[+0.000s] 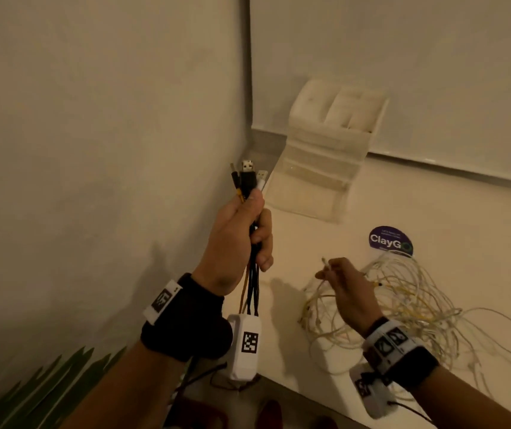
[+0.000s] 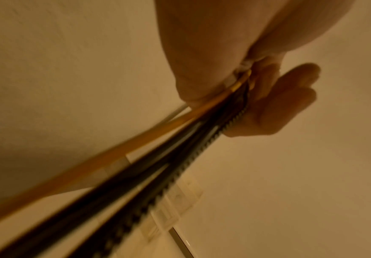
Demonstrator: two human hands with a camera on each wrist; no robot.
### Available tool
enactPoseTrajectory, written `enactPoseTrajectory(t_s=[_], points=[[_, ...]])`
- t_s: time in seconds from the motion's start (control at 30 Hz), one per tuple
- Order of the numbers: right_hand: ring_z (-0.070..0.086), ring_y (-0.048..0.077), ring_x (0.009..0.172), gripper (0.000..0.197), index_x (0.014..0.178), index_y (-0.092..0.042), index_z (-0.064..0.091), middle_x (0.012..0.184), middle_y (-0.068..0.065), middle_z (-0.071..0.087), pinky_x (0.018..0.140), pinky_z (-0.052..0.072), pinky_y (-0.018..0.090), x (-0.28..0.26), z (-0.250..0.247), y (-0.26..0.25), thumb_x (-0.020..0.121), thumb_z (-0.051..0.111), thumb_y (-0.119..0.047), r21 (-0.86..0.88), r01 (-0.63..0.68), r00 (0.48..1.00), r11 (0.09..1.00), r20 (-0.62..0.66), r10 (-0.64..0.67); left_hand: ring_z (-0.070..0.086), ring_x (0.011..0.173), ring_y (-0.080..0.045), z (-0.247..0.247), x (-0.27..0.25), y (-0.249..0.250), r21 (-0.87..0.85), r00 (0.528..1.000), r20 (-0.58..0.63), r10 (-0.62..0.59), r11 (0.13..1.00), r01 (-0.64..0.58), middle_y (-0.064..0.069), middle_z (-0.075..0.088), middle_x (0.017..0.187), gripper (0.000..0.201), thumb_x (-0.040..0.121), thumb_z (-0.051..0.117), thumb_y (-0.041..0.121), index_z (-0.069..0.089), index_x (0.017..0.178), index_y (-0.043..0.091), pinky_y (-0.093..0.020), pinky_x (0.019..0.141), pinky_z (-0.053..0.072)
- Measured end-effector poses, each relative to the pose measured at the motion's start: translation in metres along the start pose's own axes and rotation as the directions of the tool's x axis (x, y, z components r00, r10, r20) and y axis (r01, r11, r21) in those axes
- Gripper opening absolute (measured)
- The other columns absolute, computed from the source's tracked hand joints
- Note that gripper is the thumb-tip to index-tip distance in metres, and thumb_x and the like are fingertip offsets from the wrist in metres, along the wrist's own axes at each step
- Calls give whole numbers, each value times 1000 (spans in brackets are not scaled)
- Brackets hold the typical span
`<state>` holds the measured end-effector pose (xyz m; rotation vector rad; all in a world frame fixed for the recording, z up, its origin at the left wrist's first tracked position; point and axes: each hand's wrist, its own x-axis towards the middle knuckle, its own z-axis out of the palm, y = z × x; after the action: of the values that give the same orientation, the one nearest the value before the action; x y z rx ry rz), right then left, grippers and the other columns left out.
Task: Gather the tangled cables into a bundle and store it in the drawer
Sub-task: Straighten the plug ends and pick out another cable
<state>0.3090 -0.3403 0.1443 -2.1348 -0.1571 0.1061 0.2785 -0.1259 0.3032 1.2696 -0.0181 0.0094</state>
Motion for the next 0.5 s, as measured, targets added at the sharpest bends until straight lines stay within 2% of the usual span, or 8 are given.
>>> enactPoseTrajectory(t_s=[0.07,0.13,0.2,0.27,0.37,0.43,0.5], points=[[70,20,74,10,99,-8,53,75,5,71,75,55,33,-2,-34,-21,101,43,-10,316,-53,985,947,-139,101,23,36,-11,18,10,-5,12,999,45,-29,1000,29,1,25,56,38,103,37,34,33,69,18,-20,38,22],[63,25,62,14,104,-6,55,66,7,64,66,57,38,-7,-65,-43,102,41,-8,503,-15,970,864,-204,135,17,39,-9,39,20,-12,24,995,87,-55,998,53,2,22,56,36,102,38,32,32,70,19,-19,37,15],[52,25,56,16,108,-5,56,64,4,59,56,51,37,-13,-89,-60,102,41,-10,565,34,962,824,-243,127,16,40,-9,62,29,-19,71,990,127,-64,996,56,0,21,58,32,102,41,28,35,72,18,-17,37,17],[47,25,55,16,108,-4,55,68,6,63,52,43,36,-22,-107,-72,102,44,-12,592,71,954,803,-276,119,18,40,-10,87,37,-27,123,986,150,-73,991,55,1,23,56,26,100,48,23,41,76,16,-17,37,20],[50,25,55,18,100,1,53,79,14,71,54,41,37,-34,-123,-86,100,48,-16,611,106,948,785,-299,105,22,38,-12,122,44,-36,171,979,199,-38,985,3,5,32,51,21,96,58,23,47,83,10,-19,37,24],[53,25,55,20,97,5,53,79,17,71,54,41,37,-42,-127,-94,98,50,-15,624,122,945,772,-311,101,31,36,-11,143,44,-40,184,969,247,-20,983,-27,8,43,49,22,94,60,24,49,85,8,-20,37,28],[53,25,54,19,95,4,56,75,19,68,54,42,37,-46,-128,-98,97,53,-14,623,147,928,769,-355,110,44,38,-13,160,43,-41,196,960,278,-16,980,-40,-1,52,51,25,93,62,25,50,85,4,-23,40,37]])
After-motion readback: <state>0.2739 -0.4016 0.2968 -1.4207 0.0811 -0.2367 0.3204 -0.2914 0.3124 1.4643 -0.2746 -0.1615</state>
